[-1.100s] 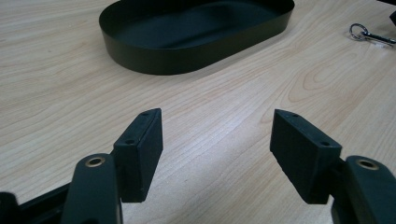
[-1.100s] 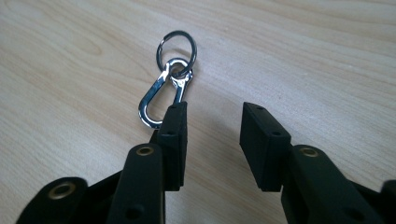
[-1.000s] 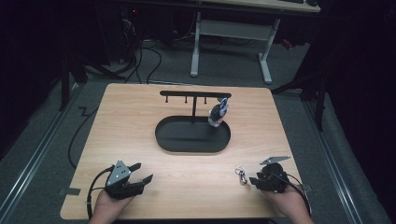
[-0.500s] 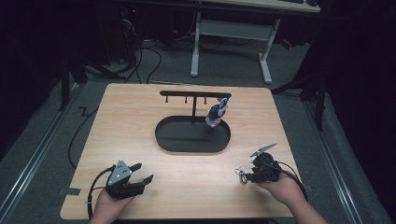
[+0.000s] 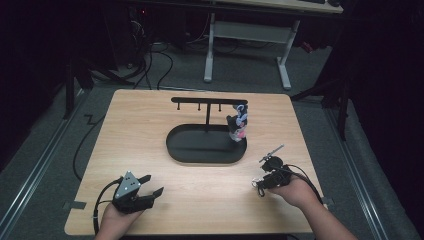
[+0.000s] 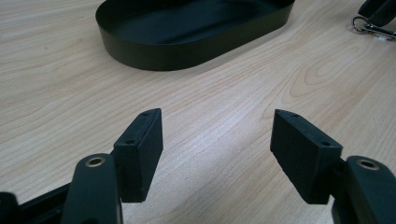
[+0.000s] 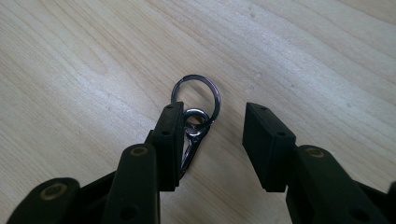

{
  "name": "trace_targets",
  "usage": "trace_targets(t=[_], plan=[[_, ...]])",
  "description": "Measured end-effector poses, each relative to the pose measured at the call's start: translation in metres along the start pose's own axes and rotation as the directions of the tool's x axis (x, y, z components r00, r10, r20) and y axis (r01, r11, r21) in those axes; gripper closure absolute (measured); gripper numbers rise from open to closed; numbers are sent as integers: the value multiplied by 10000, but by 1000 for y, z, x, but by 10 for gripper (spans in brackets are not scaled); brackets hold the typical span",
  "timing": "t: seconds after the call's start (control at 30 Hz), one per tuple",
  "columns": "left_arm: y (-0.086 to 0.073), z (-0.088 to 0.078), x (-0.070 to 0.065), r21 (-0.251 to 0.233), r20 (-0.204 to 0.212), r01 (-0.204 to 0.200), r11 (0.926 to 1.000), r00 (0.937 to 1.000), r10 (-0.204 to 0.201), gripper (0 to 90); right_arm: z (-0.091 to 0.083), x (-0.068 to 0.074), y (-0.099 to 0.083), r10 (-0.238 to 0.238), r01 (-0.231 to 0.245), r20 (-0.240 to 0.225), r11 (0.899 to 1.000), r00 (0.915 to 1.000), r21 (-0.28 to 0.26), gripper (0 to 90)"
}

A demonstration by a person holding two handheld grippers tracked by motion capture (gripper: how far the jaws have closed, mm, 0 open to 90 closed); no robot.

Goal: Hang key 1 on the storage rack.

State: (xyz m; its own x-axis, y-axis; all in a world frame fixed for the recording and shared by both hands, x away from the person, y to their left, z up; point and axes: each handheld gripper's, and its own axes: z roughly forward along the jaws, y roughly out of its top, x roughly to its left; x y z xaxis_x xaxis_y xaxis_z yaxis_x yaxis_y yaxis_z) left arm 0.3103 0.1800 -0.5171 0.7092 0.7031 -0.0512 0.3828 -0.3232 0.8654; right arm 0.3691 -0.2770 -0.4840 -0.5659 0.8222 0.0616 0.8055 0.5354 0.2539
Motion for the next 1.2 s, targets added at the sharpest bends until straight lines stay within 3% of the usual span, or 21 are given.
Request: trace_targets(t=[0.07, 0.1, 0.27, 0.3, 0.6, 0.67, 0.7, 0.8, 0.83, 0.97, 1.2], plan=[[0, 0, 0, 5, 10, 13, 10000, 10000, -13, 352, 2, -1, 1, -176, 176, 27, 9998, 9998, 69, 597], [0, 0, 0, 0, 9, 13, 10000, 10000, -13, 352, 2, 0, 2, 14, -13, -70, 10000, 10000, 84, 612], [0, 0, 0, 1, 18, 4, 10000, 10000, -4, 352, 2, 2, 2, -28, 29, -217, 10000, 9998, 56, 678], [0, 0, 0, 14, 25, -12, 10000, 10000, 12, 352, 3, 2, 2, -235, 236, -241, 9997, 9994, 53, 676], [0, 0, 0, 5, 11, 6, 10000, 10000, -6, 352, 2, 3, 9, -125, 127, -430, 9999, 9990, 52, 627], [0, 0, 0, 14, 15, 9, 10000, 10000, -9, 352, 4, 2, 11, -313, 313, -454, 9995, 9985, 0, 629], [0, 0, 0, -6, 14, 20, 10000, 10000, -20, 353, 3, 3, 12, -138, 142, -501, 9999, 9986, 67, 641], [0, 0, 0, -10, 18, 13, 10000, 10000, -13, 353, 4, 4, 13, -374, 372, -675, 9993, 9970, -33, 725], [0, 0, 0, -17, 9, 12, 10000, 10000, -12, 352, 4, 5, 12, -529, 530, -697, 9986, 9962, -4, 800], [0, -1, 1, 3, 20, 16, 10000, 10000, -16, 352, 3, 11, 10, -834, 836, -571, 9965, 9949, 9, 865], [0, 0, 0, 28, 31, -12, 10000, 10000, 11, 352, -5, 11, 5, -853, 848, -253, 9962, 9960, -174, 887]])
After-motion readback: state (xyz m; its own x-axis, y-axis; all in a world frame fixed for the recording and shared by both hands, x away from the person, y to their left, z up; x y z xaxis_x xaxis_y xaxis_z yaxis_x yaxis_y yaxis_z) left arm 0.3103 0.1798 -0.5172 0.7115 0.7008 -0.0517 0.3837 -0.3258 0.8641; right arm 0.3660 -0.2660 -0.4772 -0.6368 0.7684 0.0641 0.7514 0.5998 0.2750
